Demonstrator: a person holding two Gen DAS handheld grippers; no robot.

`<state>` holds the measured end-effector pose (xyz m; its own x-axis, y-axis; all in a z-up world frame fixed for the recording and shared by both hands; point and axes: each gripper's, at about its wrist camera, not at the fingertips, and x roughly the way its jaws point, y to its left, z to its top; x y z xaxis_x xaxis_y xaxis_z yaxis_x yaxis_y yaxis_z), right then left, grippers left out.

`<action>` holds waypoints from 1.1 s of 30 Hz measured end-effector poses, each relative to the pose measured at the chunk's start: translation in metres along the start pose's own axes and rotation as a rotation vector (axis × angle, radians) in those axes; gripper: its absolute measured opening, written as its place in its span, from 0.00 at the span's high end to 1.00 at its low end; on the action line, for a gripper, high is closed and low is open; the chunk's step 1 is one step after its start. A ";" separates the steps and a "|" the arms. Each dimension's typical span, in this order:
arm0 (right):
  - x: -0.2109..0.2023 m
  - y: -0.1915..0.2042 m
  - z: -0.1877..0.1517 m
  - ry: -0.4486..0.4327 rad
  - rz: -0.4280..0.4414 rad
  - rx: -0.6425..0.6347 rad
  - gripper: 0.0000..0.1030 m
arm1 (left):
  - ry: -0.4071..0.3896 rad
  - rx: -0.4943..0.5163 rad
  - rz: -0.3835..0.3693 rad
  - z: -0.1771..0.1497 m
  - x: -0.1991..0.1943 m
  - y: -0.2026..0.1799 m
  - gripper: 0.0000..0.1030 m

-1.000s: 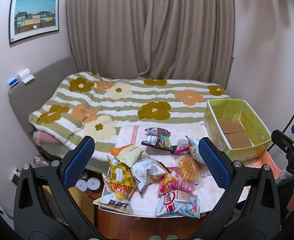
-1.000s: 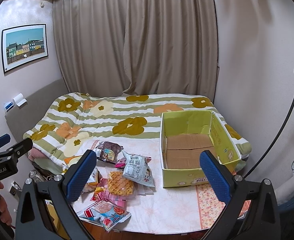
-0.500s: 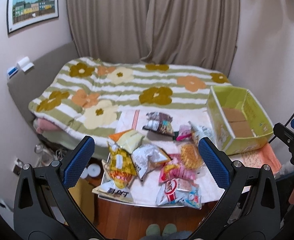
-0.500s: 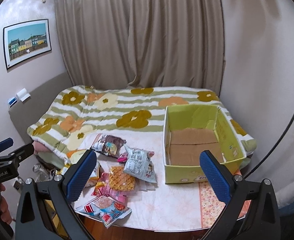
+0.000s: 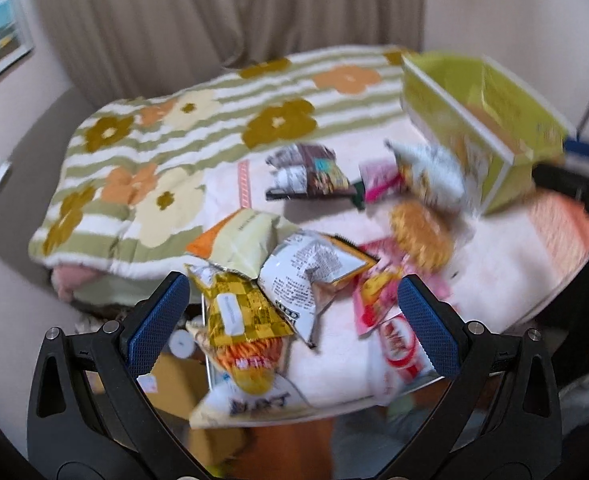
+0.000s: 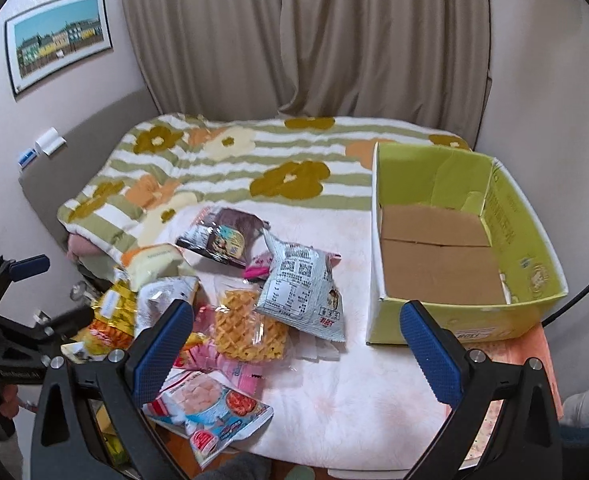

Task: Organize snacks
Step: 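Grasp the white chip bag with the right gripper while the left gripper grasps a white-printed bag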

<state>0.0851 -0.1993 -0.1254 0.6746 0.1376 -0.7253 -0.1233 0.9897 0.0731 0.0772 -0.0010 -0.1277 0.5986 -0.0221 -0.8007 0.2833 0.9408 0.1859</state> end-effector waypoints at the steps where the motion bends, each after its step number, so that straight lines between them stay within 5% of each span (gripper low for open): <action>1: 0.006 0.001 0.001 0.010 -0.005 0.002 0.00 | 0.011 0.032 -0.003 0.000 0.008 -0.001 0.00; 7: 0.046 0.009 0.006 0.084 -0.049 -0.007 0.00 | 0.102 0.231 -0.045 0.000 0.072 -0.009 0.07; 15: 0.091 0.014 0.017 0.167 -0.103 -0.005 0.00 | 0.201 0.348 -0.136 0.000 0.129 -0.013 0.21; 27: 0.140 0.011 0.031 0.259 -0.142 0.011 0.01 | 0.218 0.464 -0.162 -0.003 0.154 -0.020 0.24; 33: 0.156 0.005 0.032 0.306 -0.147 0.023 0.07 | 0.231 0.506 -0.152 -0.001 0.160 -0.023 0.34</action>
<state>0.2131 -0.1715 -0.2165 0.4342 -0.0212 -0.9006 -0.0225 0.9992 -0.0343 0.1656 -0.0256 -0.2609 0.3597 -0.0167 -0.9329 0.7110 0.6524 0.2624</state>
